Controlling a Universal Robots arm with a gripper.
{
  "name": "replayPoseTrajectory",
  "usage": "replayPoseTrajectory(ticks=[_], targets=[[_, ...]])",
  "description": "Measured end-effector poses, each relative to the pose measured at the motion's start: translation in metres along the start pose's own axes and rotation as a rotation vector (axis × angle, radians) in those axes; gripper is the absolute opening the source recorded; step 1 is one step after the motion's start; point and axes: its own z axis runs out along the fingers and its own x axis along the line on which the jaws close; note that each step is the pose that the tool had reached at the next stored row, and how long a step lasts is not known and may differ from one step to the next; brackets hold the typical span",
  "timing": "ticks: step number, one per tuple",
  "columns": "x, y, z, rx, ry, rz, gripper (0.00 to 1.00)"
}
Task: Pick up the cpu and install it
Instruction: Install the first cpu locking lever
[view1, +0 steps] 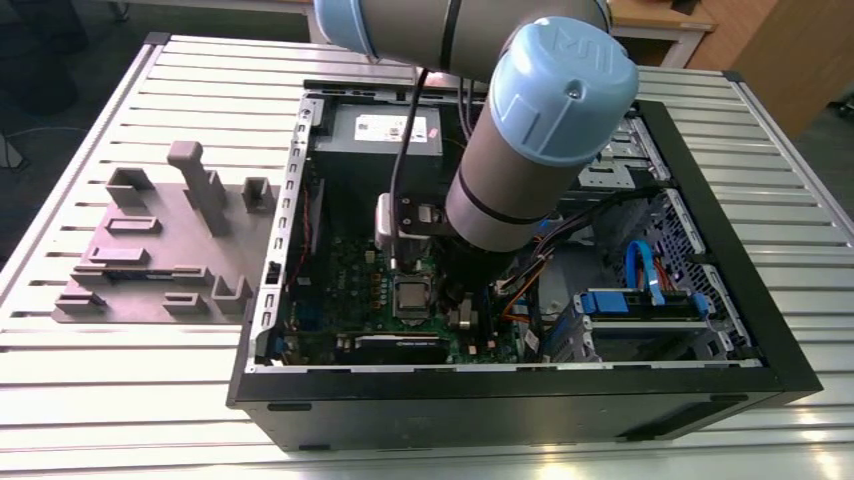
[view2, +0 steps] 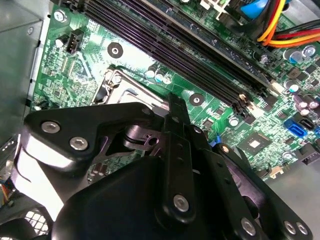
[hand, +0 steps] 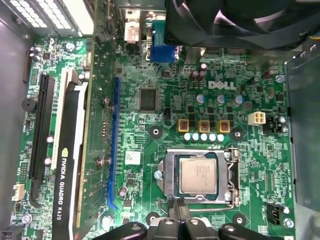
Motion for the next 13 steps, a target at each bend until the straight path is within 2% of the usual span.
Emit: replayPoseTrajectory(ticks=[9,13], targets=[[0.0005,-0.0007,0.0055,-0.0006,0.0027,-0.009,0.1],[0.0005,-0.0012,0.0061,-0.0007,0.0029,-0.01,0.1]])
